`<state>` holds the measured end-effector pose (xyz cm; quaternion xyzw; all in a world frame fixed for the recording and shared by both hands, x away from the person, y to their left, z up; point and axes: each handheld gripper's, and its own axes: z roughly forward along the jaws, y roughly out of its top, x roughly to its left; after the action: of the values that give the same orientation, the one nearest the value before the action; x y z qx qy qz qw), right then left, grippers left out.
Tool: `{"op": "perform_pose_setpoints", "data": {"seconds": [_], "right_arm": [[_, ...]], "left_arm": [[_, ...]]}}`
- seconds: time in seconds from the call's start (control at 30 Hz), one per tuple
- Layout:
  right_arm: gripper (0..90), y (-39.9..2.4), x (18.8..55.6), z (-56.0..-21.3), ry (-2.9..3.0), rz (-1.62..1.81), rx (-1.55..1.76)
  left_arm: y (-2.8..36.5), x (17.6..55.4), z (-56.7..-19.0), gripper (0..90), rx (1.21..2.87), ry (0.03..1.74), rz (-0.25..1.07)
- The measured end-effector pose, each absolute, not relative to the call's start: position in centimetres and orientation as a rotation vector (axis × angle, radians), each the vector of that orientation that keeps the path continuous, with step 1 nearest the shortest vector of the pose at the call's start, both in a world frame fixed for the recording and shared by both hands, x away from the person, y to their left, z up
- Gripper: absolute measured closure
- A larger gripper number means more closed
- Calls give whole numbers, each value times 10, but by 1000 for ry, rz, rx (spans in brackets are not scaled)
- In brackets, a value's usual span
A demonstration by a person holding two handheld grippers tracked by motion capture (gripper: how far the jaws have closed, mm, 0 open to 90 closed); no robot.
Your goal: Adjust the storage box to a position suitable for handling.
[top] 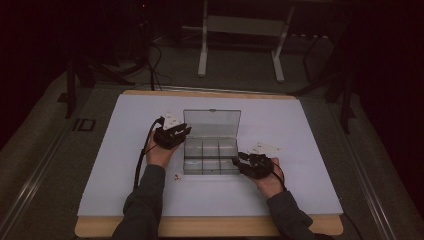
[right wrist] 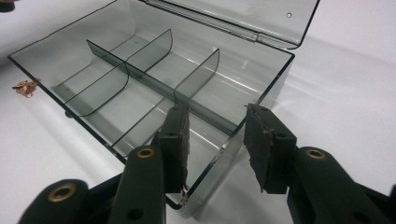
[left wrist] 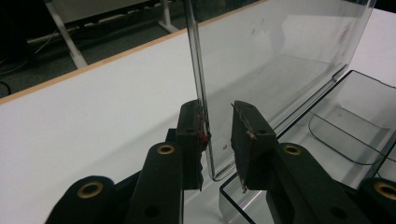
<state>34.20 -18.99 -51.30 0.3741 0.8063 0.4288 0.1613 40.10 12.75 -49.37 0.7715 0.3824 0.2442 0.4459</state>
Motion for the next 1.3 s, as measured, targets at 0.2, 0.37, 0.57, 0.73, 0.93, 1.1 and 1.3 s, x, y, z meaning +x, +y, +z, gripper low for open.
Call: {"op": "perform_pose_setpoints", "data": {"seconds": [0.2, 0.37, 0.57, 0.73, 0.93, 1.1, 1.3], "right_arm": [[610, -190, 342, -513, 2305, 1222, 1075], [609, -190, 342, -514, 2304, 1218, 1082], [610, -189, 340, -515, 2298, 1204, 1083], [611, -188, 340, -515, 2297, 1196, 1080], [638, -187, 338, -515, 2292, 1170, 1078], [648, -187, 337, -515, 2293, 1164, 1076], [664, -186, 337, -515, 2295, 1158, 1072]], "left_arm": [[127, 402, -499, 716, 1912, 948, 604], [125, 403, -503, 695, 1910, 943, 614], [124, 408, -507, 694, 1934, 965, 611], [125, 410, -507, 694, 1932, 970, 589], [127, 412, -508, 689, 1928, 978, 565], [128, 416, -508, 682, 1928, 1001, 537], [128, 420, -507, 669, 1941, 1018, 517]]}}
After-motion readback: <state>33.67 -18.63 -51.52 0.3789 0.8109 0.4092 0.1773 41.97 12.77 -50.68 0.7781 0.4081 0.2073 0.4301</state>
